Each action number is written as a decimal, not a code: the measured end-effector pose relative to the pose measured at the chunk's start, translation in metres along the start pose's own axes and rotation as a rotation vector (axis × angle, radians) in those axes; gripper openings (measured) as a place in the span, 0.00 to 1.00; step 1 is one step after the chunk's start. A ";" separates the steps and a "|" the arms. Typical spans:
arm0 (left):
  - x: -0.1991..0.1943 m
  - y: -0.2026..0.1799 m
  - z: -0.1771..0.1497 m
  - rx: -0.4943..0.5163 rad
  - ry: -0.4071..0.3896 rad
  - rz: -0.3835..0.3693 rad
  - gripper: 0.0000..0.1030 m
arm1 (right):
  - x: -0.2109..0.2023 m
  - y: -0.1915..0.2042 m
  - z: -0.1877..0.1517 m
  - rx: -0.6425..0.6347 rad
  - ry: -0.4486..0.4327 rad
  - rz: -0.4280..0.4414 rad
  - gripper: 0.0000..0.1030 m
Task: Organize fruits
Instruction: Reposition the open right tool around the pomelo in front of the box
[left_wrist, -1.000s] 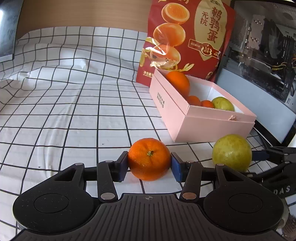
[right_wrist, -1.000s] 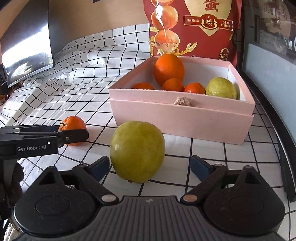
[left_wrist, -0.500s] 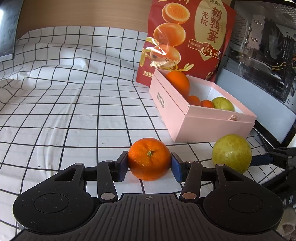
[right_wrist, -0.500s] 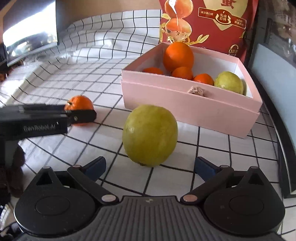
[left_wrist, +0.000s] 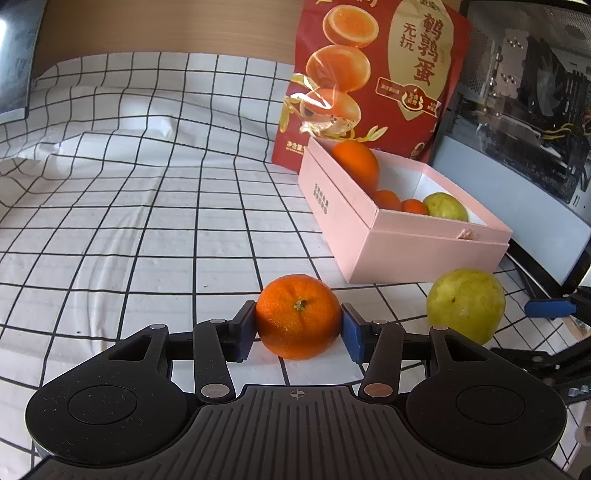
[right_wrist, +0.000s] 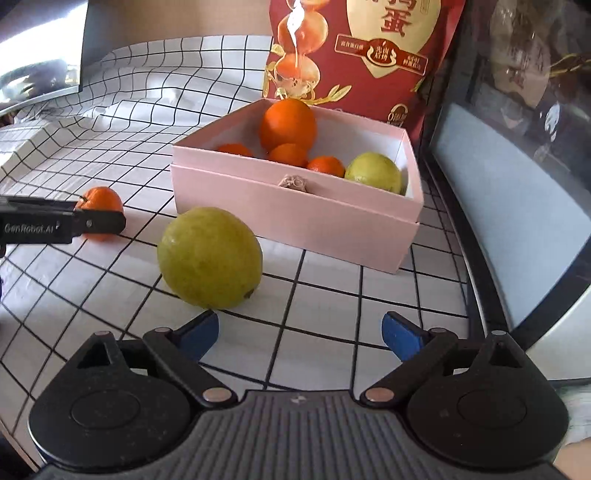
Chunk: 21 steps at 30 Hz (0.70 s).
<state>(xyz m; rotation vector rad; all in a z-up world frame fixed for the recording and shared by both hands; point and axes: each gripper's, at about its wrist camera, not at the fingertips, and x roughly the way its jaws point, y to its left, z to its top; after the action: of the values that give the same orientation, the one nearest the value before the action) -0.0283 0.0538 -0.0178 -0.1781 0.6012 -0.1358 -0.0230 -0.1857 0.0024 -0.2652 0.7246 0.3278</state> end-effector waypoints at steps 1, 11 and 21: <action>0.000 -0.001 0.000 0.004 0.001 0.004 0.52 | -0.001 -0.002 0.000 0.007 0.001 0.022 0.93; 0.001 -0.003 0.002 0.008 0.004 0.007 0.52 | 0.002 0.020 0.012 0.022 0.004 0.141 0.93; -0.003 0.003 0.002 -0.011 0.006 -0.018 0.51 | 0.019 0.025 0.019 0.000 0.006 0.068 0.93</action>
<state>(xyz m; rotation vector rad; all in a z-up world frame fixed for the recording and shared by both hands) -0.0295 0.0571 -0.0152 -0.1938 0.6061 -0.1504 -0.0076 -0.1525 -0.0003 -0.2422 0.7407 0.3916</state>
